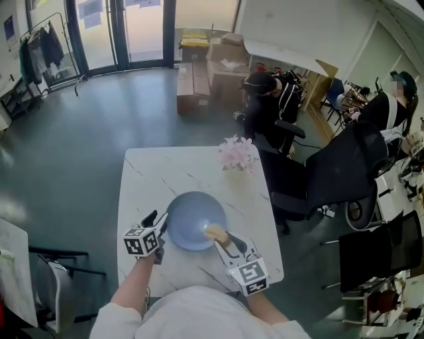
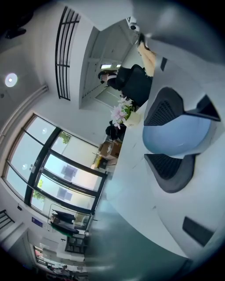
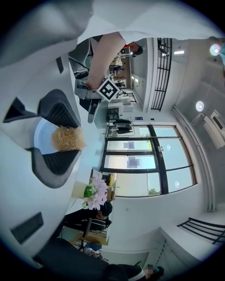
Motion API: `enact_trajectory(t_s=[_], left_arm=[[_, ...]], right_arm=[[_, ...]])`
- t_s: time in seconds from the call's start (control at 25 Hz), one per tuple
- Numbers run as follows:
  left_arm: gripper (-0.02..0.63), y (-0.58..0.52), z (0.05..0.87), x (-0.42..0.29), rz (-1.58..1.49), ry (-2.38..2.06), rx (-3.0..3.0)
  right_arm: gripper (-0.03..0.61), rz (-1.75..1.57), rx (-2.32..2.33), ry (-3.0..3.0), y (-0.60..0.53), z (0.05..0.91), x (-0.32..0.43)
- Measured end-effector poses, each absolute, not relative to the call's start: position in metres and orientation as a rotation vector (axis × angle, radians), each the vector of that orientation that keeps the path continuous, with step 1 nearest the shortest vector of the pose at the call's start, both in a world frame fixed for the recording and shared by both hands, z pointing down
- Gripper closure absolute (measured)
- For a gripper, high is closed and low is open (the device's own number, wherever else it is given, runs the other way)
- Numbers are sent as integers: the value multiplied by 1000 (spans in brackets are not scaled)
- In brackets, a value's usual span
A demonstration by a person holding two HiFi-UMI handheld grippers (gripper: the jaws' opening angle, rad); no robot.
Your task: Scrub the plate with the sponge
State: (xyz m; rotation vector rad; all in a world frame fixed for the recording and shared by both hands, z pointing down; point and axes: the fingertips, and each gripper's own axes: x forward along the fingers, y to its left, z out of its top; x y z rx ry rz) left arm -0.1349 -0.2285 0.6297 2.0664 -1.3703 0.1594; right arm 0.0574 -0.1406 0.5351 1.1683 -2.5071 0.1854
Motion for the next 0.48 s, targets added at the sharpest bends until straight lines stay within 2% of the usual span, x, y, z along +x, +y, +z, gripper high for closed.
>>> enact_trajectory(t_s=[0.04,0.16,0.48], left_arm=[[401,-227,622,-132,145,-1364,2090],[510,-223,601,-125,106,-1362,2153],[572,-199,549,-111,110,-1359,2361]], right_arm=[[419,182,1175,-2507,-141,534,58],[419,180,1190,-2497,-140,534,62],[419,159,1229,-2508,-137,523,64]])
